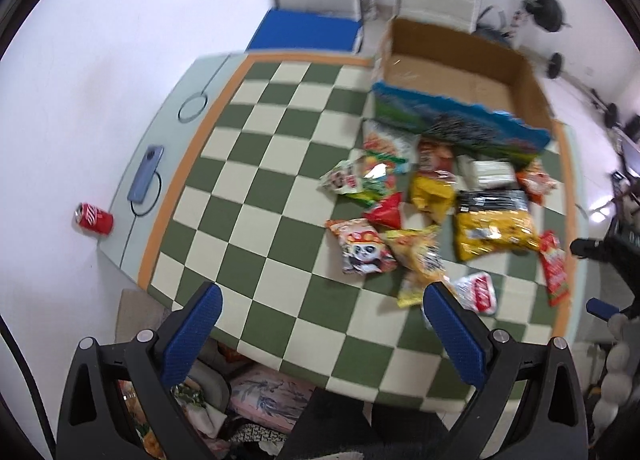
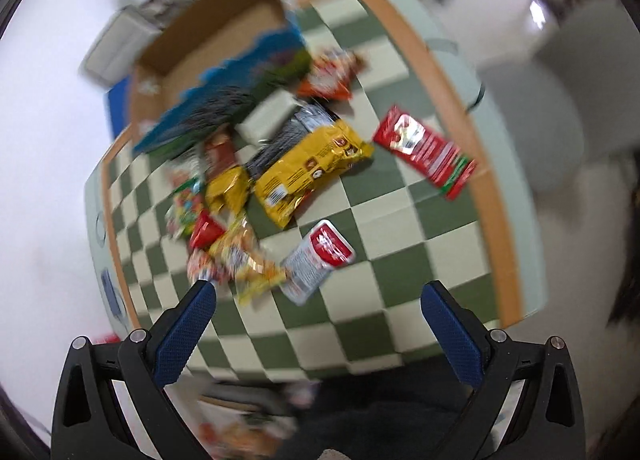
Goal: Organize snacks
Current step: 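Grasp the yellow-black noodle pack with the right tool while the left tool grasps the cracker bag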
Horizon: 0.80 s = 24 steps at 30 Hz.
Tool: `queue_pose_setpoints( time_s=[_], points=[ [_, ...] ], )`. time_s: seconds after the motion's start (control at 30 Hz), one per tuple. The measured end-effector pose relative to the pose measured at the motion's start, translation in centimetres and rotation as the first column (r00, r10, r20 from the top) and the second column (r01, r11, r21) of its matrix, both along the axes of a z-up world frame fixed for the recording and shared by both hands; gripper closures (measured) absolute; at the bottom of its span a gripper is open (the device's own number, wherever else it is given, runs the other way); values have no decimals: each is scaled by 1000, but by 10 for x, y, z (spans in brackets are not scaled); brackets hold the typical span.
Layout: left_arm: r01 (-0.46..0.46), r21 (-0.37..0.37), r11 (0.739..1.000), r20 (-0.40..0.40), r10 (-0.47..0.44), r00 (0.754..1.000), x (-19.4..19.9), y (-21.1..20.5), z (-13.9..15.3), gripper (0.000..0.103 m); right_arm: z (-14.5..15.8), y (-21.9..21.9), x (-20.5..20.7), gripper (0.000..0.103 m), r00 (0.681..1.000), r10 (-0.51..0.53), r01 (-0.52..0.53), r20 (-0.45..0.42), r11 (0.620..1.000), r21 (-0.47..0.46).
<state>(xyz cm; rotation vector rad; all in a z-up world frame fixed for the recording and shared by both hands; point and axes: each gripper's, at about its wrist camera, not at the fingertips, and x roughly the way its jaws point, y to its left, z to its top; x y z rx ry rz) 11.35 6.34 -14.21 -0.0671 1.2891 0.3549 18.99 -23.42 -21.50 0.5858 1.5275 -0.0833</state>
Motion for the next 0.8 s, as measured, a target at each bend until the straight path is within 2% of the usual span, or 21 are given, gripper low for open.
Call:
queue_pose_setpoints(
  time_s=[0.13,0.27,0.37,0.47,0.53,0.6,0.7,0.8],
  points=[
    [-49,-7,999,-43,49,998,36,17,-41,0,-74,-2,49,0,981,-157,163,-110,985,48],
    [-55,3,998,-85,55,995,68,27,-74,0,-132,12,85,0,948,-247,258,-202,966,30],
    [-54,15,998,-107,56,993,86,34,-92,0,-163,21,104,0,925,-289,298,-247,955,-4],
    [-48,17,999,-129,50,990,96,39,-105,0,-190,28,118,0,904,-322,313,-281,947,-76],
    [-45,15,999,-140,46,989,101,42,-111,0,-202,33,125,0,892,-351,344,-286,936,-75],
    [-43,12,999,-153,45,987,104,43,-116,0,-208,40,133,0,890,-353,341,-290,936,-90],
    [-40,0,999,-171,39,984,106,44,-122,0,-219,58,148,0,900,-291,247,-323,954,-171],
    [-35,-16,999,-180,32,983,107,43,-122,0,-223,67,154,0,920,-217,161,-328,969,-190]
  ],
)
